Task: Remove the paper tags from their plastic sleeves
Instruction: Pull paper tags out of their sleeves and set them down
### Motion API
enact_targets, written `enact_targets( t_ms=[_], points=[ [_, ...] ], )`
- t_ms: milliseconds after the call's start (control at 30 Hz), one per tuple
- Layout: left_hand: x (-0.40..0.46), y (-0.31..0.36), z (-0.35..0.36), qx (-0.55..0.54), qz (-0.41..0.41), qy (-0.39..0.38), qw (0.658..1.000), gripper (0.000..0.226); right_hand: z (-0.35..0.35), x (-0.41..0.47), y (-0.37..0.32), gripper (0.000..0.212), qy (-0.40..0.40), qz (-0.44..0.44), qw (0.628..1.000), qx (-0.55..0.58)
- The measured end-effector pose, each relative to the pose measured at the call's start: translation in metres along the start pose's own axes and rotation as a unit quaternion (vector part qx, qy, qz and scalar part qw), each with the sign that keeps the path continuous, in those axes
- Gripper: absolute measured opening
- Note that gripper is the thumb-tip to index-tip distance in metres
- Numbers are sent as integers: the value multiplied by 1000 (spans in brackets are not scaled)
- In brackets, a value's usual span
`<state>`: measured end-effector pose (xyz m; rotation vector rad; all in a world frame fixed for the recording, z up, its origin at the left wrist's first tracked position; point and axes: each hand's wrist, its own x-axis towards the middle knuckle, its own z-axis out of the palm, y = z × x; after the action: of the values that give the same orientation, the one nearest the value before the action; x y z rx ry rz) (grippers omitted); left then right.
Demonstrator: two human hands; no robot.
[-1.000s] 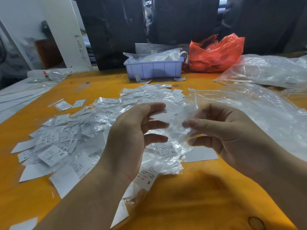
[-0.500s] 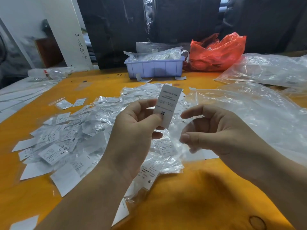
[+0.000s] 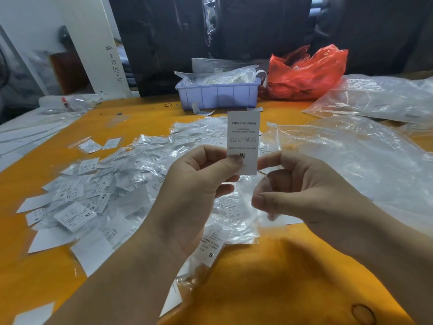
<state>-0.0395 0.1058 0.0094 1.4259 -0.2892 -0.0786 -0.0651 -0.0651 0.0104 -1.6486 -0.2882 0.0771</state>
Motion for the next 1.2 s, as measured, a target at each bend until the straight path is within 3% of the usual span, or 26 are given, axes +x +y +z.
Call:
enact_targets(
  t_ms=[500,667,833,1200],
  points=[
    [1,-4,1,24,-35,-22,999,4,-2,4,14,36,9,-65,997,-37],
    [0,-4,2,-12,-93,-48,994,15,-2,3,13,34,19,-86,995,-54],
    [1,-5,1,-59,-135,-67,987,8,-2,2,10,30,39,-101,993,-56],
    [3,-6,-1,56,-60,-32,996,23,-5,1,8,27,89,-108,990,-29]
  ],
)
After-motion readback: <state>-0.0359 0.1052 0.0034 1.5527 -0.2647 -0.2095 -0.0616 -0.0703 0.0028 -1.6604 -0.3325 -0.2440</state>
